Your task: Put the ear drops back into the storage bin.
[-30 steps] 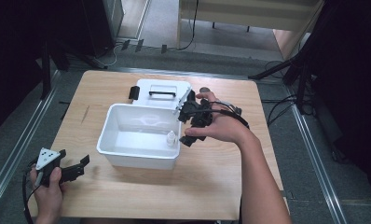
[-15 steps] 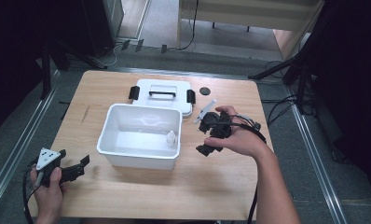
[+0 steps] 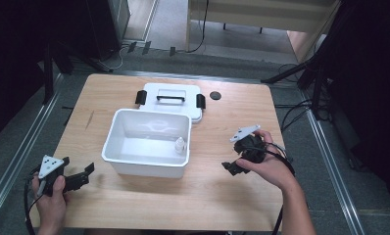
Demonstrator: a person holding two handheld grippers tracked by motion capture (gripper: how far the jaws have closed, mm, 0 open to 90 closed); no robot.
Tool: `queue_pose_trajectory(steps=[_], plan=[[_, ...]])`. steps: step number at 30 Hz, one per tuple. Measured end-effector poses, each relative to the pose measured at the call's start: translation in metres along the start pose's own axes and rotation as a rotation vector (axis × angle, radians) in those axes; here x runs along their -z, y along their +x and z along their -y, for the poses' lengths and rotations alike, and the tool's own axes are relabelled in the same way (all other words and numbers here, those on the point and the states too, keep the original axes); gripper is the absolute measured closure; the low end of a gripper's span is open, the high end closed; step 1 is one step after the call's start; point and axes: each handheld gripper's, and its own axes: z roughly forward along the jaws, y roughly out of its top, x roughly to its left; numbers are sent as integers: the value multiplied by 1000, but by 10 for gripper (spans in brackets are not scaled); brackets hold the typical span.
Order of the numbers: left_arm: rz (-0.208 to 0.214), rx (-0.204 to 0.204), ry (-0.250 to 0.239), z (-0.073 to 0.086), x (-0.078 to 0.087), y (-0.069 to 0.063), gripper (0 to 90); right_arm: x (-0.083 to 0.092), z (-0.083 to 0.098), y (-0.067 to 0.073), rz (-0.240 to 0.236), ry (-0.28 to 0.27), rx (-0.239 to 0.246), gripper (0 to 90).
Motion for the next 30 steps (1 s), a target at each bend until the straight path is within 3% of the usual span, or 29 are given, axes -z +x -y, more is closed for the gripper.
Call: queue_pose_trajectory(steps=[7,9,13,14,15,16,19,20,21,26,27,30], plan=[[-1,-7,-1,0,0,0,79,-1,35,-4,28,-98,-91,0],[-2,-7,-1,0,0,0,79,-1,54,-6,39,-141,-142,0],[-4,-9,-1,0,0,0,79,1,73,-7,57,-175,-189,0],[-5,-9,-2,0,0,-1,79,2,88,-8,61,-199,-221,0],[-5,-9,-2,0,0,-1,79,2,88,-8,61,-199,-221,0],[-5,-11,-3,0,0,-1,79,4,101,-8,69,-218,-251,0],[-8,-16,-2,0,0,-1,79,5,113,-8,77,-233,-280,0],[-8,-16,-1,0,0,-1,79,7,126,-8,85,-262,-311,0],[-9,-16,-1,0,0,-1,79,7,126,-8,85,-262,-311,0],[-8,-18,-5,0,0,-1,79,17,165,-4,120,-359,-397,0],[-8,-18,-5,0,0,-1,79,17,165,-4,120,-359,-397,0],[-11,-23,-5,0,0,-2,79,20,191,-2,165,-424,-458,0]])
